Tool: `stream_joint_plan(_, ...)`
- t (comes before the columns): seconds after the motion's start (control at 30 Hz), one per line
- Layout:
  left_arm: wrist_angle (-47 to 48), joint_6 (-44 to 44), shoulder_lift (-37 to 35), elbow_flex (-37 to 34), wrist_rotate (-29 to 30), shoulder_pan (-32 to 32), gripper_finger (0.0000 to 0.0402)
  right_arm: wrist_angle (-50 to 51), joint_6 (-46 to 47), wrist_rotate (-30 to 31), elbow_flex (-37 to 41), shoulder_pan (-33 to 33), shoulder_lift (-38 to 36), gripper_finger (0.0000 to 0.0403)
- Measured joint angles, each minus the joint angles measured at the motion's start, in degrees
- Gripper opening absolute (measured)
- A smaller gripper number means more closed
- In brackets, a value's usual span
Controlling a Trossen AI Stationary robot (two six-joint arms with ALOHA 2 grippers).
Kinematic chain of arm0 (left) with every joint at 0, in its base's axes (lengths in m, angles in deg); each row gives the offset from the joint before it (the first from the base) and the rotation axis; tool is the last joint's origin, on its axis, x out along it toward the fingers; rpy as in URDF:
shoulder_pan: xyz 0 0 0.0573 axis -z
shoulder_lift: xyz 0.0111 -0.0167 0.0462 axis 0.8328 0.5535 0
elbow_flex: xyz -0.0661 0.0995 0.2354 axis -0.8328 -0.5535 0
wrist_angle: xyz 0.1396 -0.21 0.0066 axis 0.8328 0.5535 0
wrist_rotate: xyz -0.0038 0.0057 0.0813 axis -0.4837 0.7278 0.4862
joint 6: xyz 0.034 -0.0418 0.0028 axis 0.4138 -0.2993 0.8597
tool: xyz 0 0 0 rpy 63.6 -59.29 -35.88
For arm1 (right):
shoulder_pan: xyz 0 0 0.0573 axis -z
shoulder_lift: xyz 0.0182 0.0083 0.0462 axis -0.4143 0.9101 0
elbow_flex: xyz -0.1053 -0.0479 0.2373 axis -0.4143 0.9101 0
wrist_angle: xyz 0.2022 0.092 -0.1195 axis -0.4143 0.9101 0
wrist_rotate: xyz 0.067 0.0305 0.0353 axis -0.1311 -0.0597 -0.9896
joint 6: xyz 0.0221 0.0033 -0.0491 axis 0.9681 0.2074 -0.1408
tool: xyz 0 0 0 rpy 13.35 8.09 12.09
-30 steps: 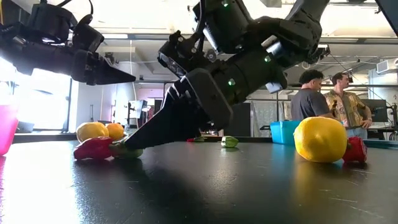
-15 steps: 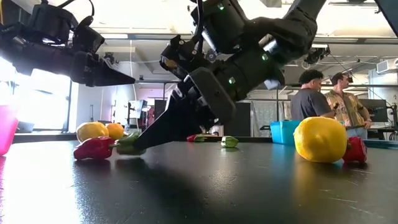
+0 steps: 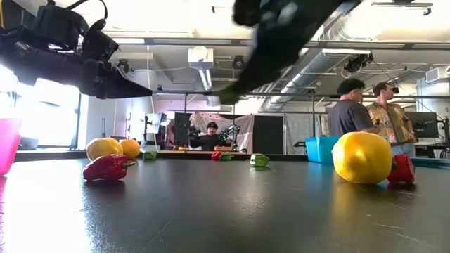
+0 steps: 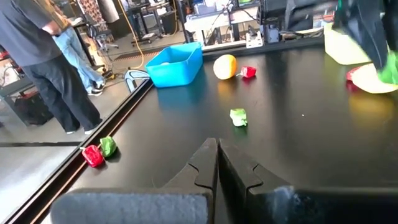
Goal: Sort produce into baskets
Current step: Put the green chili pepper into the yellow bin
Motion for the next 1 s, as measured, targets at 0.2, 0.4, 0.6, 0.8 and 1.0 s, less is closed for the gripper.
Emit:
stream_joint_plan(0.2,0.11,-0.04,0.0,0.02,0.02,0.0,0.0,21.56,21.06,-0.04,0.0,-5.08,-9.01,0.0033)
stream_joint_plan(0.4,0.22,-0.46,0.0,0.02,0.02,0.0,0.0,39.02,45.74,-0.79,0.0,-13.74,-16.98,0.0034)
stream_joint_plan(0.6,1.07,-1.01,0.0,0.02,0.02,0.0,0.0,47.0,66.61,4.32,0.01,-26.23,-19.53,0.0034)
stream_joint_plan(0.8,0.17,-0.63,0.0,0.02,0.28,0.0,0.0,47.49,77.2,2.74,5.39,-31.92,-19.34,0.0034)
stream_joint_plan(1.0,0.15,-0.02,0.0,0.02,0.39,0.0,0.0,43.68,82.77,-5.91,14.31,-31.66,-19.33,0.0034)
